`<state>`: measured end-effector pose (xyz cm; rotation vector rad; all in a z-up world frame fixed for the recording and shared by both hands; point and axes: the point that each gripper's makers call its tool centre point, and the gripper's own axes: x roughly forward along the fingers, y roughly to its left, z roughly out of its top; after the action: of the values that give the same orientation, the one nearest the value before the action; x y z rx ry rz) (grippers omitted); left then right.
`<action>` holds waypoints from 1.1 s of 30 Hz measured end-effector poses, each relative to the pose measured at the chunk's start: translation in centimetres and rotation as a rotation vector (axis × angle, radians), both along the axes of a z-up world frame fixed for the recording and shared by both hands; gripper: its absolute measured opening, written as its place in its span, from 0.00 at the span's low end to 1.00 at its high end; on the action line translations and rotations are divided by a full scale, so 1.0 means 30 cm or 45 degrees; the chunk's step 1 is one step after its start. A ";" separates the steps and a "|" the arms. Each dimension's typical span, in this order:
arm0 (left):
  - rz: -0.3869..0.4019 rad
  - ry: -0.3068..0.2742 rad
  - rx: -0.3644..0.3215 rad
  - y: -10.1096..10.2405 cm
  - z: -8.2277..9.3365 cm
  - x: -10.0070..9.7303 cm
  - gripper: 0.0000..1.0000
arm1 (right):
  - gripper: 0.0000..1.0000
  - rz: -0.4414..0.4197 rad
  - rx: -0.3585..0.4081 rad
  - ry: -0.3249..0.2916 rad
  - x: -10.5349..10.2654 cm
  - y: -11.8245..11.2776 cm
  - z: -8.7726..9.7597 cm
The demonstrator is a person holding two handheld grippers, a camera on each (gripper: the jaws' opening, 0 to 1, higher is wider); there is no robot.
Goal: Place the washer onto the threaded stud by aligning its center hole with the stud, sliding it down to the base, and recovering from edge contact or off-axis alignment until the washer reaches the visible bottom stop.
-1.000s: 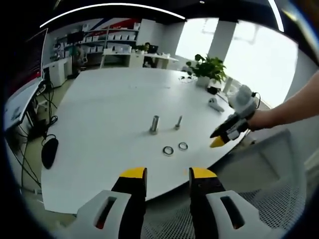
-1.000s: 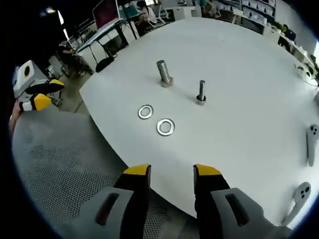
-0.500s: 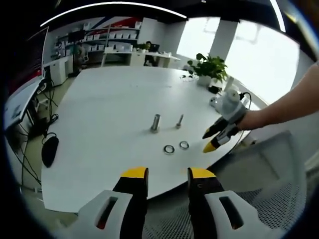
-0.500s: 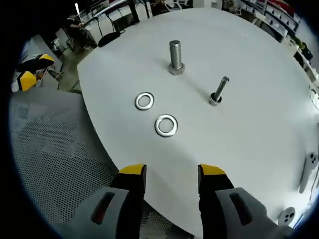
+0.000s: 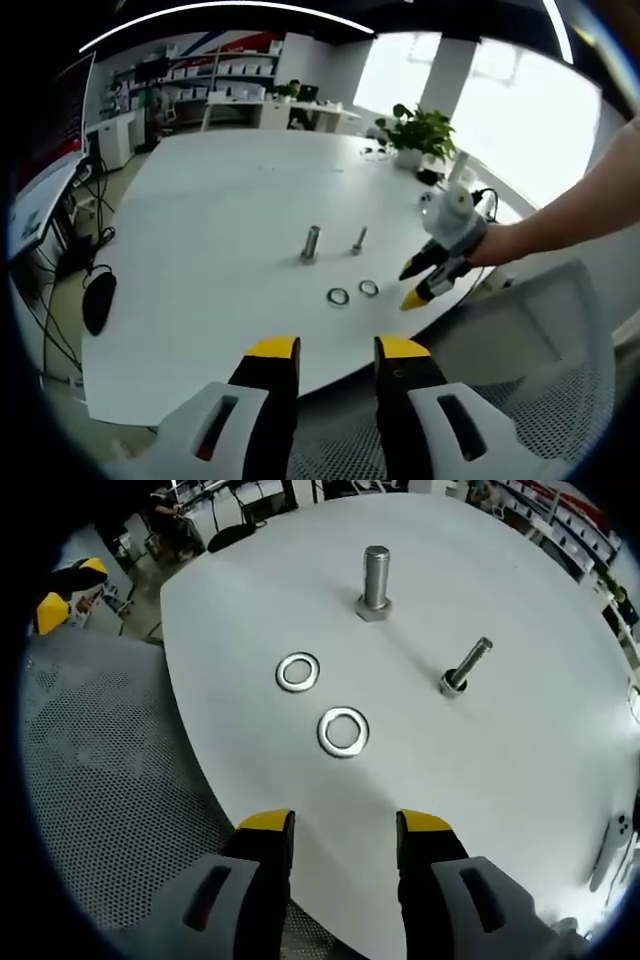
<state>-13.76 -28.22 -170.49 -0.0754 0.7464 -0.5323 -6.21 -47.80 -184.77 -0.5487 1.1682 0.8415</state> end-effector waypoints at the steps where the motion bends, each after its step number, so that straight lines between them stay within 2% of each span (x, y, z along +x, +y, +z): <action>1: -0.005 0.002 -0.001 -0.002 0.000 -0.001 0.27 | 0.42 0.001 0.014 -0.010 0.015 0.019 0.004; 9: -0.002 0.003 -0.005 -0.001 -0.001 -0.002 0.26 | 0.41 -0.045 0.059 0.019 0.066 0.095 -0.002; 14: -0.001 0.004 -0.003 -0.001 -0.001 -0.002 0.26 | 0.35 0.119 -0.033 -0.001 0.078 0.109 -0.019; 17: 0.003 -0.007 -0.014 -0.002 0.006 0.003 0.26 | 0.35 0.127 -0.032 -0.001 0.086 0.127 -0.020; 19: 0.003 -0.005 -0.014 -0.002 0.005 0.003 0.26 | 0.34 0.152 -0.069 -0.003 0.089 0.127 -0.024; 20: 0.001 -0.001 -0.011 -0.002 0.002 0.003 0.26 | 0.34 0.252 -0.130 -0.015 0.087 0.119 -0.026; 21: 0.001 0.000 -0.010 -0.002 0.002 0.003 0.26 | 0.33 0.286 -0.134 -0.027 0.086 0.123 -0.025; 22: 0.001 -0.001 -0.011 -0.002 0.002 0.003 0.25 | 0.32 0.329 -0.124 -0.002 0.076 0.134 -0.025; 25: 0.006 -0.001 -0.014 -0.001 0.003 0.004 0.25 | 0.32 0.402 -0.198 0.032 0.078 0.125 -0.027; 33: 0.003 0.000 -0.012 -0.003 0.001 0.003 0.24 | 0.32 0.397 -0.330 0.102 0.076 0.133 -0.032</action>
<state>-13.66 -28.30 -170.46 -0.0853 0.7436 -0.5337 -3.94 -43.82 -185.72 -0.9352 1.2938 0.9896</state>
